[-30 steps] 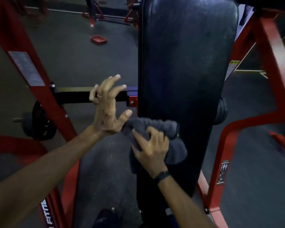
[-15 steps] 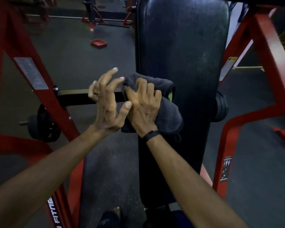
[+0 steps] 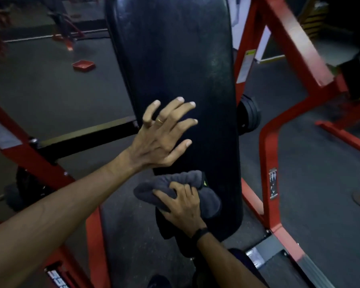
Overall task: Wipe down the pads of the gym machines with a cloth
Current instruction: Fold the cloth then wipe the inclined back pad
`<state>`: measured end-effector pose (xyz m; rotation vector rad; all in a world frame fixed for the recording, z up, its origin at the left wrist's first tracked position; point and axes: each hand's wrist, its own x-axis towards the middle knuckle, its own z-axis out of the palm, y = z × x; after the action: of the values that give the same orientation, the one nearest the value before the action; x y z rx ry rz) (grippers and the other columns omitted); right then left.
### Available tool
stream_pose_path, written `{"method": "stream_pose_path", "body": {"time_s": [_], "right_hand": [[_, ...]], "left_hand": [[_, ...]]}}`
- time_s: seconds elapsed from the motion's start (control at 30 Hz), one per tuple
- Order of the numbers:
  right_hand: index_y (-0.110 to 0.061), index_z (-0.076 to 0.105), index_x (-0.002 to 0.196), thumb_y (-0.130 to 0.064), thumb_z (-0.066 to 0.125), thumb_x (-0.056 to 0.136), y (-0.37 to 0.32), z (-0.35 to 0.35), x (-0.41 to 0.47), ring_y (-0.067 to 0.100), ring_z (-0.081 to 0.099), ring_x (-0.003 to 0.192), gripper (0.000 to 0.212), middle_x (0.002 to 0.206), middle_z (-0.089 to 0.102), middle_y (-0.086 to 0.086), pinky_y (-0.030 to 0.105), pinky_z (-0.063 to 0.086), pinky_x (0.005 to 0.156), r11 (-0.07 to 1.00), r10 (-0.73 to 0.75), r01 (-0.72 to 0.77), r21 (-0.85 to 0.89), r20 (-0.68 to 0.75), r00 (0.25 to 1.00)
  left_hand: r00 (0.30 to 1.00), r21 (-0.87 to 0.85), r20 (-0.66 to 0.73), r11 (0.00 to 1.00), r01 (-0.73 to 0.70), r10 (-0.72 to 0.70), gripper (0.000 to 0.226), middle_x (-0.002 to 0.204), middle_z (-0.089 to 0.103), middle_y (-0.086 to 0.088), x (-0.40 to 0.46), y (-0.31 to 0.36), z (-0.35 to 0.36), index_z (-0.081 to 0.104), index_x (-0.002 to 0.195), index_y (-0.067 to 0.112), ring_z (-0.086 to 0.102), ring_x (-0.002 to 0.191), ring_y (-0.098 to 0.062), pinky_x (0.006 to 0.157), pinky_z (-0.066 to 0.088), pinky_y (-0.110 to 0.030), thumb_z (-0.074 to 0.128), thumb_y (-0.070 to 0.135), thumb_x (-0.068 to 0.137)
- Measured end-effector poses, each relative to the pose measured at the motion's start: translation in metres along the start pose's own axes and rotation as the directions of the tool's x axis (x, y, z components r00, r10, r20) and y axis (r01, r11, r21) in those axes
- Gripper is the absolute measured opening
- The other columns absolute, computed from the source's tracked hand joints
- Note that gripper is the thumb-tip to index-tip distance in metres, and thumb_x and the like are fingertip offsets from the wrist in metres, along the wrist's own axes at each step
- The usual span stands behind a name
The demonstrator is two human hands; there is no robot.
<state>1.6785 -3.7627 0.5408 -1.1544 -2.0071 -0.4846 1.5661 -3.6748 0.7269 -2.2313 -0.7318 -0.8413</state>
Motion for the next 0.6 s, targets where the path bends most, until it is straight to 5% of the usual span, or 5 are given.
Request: {"method": "stream_pose_path", "body": {"time_s": [0.13, 0.23, 0.37, 0.6], "right_hand": [[-0.024, 0.054, 0.121, -0.041, 0.062, 0.084, 0.028, -0.016, 0.017, 0.029, 0.049, 0.096, 0.041, 0.119, 0.047, 0.009, 0.042, 0.048, 0.078, 0.932, 0.363, -0.359, 0.053, -0.096, 0.927], [-0.011, 0.062, 0.117, -0.04, 0.064, 0.091, 0.092, -0.034, 0.066, 0.033, 0.055, 0.101, 0.039, 0.112, 0.056, 0.017, 0.046, 0.049, 0.089, 0.744, 0.666, -0.649, 0.159, -0.252, 0.702], [-0.008, 0.065, 0.119, -0.047, 0.06, 0.094, 0.152, -0.036, 0.088, 0.031, 0.058, 0.099, 0.047, 0.104, 0.06, 0.015, 0.041, 0.047, 0.085, 0.574, 0.81, -0.764, 0.294, -0.342, 0.476], [-0.01, 0.063, 0.12, -0.089, 0.022, 0.085, 0.154, -0.007, -0.072, 0.034, 0.057, 0.096, 0.096, 0.101, 0.059, 0.015, 0.04, 0.044, 0.077, 0.132, 0.986, -0.921, 0.367, 0.048, 0.161]], "left_hand": [[0.996, -0.019, 0.044, 0.997, -0.08, 0.08, 0.043, 0.152, 0.046, -0.015, 0.021, 0.01, 0.017, 0.056, 0.131, 0.009, 0.035, 0.145, -0.029, 0.119, 0.007, -0.048, 0.047, 0.036, 0.099], [0.991, 0.011, 0.095, 0.996, -0.091, 0.089, 0.049, 0.156, 0.04, -0.017, 0.028, 0.012, 0.023, 0.054, 0.137, 0.006, 0.031, 0.148, -0.031, 0.121, 0.003, -0.047, 0.046, 0.038, 0.1], [0.979, 0.132, 0.11, 0.974, -0.184, 0.171, 0.055, 0.158, 0.037, -0.018, 0.02, 0.013, 0.03, 0.05, 0.143, 0.004, 0.029, 0.148, -0.033, 0.123, 0.0, -0.048, 0.046, 0.04, 0.101], [0.951, 0.229, 0.109, 0.924, -0.307, 0.289, 0.053, 0.15, 0.049, -0.018, 0.007, 0.015, 0.037, 0.063, 0.13, 0.003, 0.039, 0.143, -0.034, 0.123, 0.001, -0.051, 0.049, 0.043, 0.098]]}}
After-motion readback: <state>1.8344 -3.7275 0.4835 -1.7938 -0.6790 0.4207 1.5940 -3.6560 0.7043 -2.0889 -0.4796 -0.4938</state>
